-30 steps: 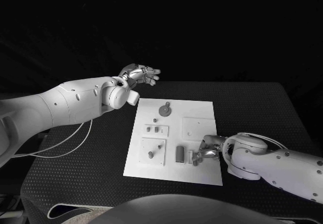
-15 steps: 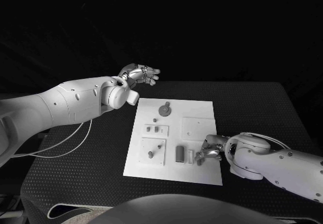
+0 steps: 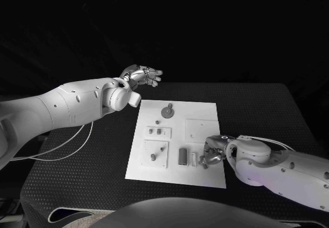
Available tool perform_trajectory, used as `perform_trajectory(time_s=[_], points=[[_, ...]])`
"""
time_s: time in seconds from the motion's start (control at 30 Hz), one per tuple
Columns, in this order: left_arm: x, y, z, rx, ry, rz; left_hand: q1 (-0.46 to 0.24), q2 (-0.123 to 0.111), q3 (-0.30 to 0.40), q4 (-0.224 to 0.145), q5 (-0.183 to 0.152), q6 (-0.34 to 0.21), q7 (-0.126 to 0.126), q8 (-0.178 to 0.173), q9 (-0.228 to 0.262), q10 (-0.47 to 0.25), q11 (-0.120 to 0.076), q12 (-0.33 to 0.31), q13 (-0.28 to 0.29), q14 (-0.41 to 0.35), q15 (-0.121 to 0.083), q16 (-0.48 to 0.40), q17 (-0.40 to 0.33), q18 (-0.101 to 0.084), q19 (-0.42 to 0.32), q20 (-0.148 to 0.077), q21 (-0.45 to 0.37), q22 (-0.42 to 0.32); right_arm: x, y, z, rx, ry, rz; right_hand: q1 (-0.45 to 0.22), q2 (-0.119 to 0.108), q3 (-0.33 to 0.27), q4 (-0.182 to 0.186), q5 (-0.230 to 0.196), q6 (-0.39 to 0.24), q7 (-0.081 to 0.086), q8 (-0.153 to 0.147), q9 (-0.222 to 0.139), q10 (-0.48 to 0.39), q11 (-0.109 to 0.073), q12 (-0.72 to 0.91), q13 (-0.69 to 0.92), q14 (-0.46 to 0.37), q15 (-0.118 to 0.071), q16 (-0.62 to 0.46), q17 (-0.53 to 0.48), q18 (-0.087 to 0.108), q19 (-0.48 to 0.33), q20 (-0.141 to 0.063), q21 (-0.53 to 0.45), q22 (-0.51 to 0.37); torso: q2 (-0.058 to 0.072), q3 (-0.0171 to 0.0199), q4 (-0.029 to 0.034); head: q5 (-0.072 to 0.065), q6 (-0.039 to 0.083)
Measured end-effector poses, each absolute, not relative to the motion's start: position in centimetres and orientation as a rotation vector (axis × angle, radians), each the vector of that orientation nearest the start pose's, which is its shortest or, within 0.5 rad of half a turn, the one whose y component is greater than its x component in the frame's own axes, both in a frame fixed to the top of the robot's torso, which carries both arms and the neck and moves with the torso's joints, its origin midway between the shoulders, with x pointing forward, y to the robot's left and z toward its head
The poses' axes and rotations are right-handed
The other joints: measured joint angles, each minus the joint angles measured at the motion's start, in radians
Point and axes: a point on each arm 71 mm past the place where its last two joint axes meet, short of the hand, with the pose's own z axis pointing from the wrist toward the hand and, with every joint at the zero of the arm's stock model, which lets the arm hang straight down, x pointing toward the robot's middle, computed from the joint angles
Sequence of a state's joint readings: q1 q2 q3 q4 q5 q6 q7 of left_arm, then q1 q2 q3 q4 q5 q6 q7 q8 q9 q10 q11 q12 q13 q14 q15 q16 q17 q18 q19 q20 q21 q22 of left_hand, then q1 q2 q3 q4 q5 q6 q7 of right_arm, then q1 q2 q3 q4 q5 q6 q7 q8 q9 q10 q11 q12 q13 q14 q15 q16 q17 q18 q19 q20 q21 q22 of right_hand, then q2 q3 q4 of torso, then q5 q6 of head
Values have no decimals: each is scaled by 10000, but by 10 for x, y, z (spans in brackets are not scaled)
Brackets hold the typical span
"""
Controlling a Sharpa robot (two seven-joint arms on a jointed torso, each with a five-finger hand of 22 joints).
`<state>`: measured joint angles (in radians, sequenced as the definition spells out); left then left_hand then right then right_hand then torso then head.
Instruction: Assemble the parts on the task board
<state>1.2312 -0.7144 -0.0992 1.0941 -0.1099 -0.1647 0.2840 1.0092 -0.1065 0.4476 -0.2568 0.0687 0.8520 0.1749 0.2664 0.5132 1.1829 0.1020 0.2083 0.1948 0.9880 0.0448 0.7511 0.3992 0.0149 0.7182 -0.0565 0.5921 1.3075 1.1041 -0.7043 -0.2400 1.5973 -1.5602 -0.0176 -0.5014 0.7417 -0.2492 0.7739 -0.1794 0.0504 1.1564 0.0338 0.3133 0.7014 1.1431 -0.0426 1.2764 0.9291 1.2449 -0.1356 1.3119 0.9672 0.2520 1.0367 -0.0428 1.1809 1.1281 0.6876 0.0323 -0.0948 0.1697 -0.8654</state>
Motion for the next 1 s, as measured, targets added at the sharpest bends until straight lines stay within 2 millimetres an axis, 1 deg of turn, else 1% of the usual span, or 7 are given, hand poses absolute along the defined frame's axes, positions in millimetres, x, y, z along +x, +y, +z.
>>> perform_trajectory(time_s=[0.07,0.1,0.57,0.73,0.87,0.93,1.0], points=[[555,273,-210,-10718,15198,-12750,0,0,0,0,0,0,0,0,0,-18,18,0,0,0,0,0,0,0,0,0,0,0,404,-134,-307,-4267,21569,3007,66,-65,17,17,0,-21,-21,0,18,-44,45,-45,0,-22,21,-35,5,2,-51,-20,-3,-7,0,-1,0,0,-1],[555,273,-210,-10717,15200,-12753,0,0,0,0,0,0,0,0,0,-18,18,0,0,0,0,0,0,1,0,0,0,0,405,-134,-307,-4415,21463,2897,171,-157,53,-20,0,-69,-68,-28,829,-68,68,-65,0,-57,56,-69,20,2,-120,12,-4,-11,0,-1,0,-1,-1],[554,273,-210,-10726,15217,-12746,0,0,0,0,0,0,0,0,1,-45,-10,0,0,0,0,0,9,0,0,0,0,-1,403,-130,-304,-5612,20656,2108,803,-348,370,-192,-2,-90,-87,-35,840,-250,175,-183,49,-204,162,-164,94,1,-370,122,-50,-11,-1,0,6,-12,14],[554,273,-210,-10725,15223,-12753,0,0,0,0,0,0,0,0,1,-45,-9,0,0,0,0,0,8,1,0,0,0,-2,403,-129,-303,-5743,20646,2084,1201,-110,963,-314,91,-125,-88,-213,840,-336,194,-259,85,-299,224,-204,149,-42,-494,246,-49,-32,-1,-4,5,-12,20],[554,273,-210,-10726,15227,-12755,0,0,0,0,0,0,0,0,1,-45,-9,0,0,0,0,0,8,0,0,0,0,-2,404,-130,-304,-5653,20796,2173,1137,-24,1117,-455,893,-181,-31,-216,841,-336,195,-260,127,-311,236,-243,221,-52,-548,300,-49,-32,-1,-3,5,-12,28],[554,273,-210,-10725,15228,-12756,0,0,0,0,0,0,0,0,1,-45,-9,0,0,0,0,0,7,1,0,0,0,-1,405,-131,-304,-5542,20890,2197,1046,67,1206,-545,1062,-290,78,-222,1441,-337,197,-260,138,-321,246,-243,235,-62,-568,321,-48,-30,-1,-3,5,-15,31],[554,273,-210,-10725,15231,-12759,0,0,2,54,0,0,0,0,1,-45,-9,0,0,0,0,0,17,0,0,0,0,5,407,-134,-304,-5285,21095,2276,845,267,1229,-568,1307,-304,96,-247,1545,-340,198,-298,149,-328,253,-243,265,-62,-583,336,-47,-30,-1,-3,5,-21,37]])
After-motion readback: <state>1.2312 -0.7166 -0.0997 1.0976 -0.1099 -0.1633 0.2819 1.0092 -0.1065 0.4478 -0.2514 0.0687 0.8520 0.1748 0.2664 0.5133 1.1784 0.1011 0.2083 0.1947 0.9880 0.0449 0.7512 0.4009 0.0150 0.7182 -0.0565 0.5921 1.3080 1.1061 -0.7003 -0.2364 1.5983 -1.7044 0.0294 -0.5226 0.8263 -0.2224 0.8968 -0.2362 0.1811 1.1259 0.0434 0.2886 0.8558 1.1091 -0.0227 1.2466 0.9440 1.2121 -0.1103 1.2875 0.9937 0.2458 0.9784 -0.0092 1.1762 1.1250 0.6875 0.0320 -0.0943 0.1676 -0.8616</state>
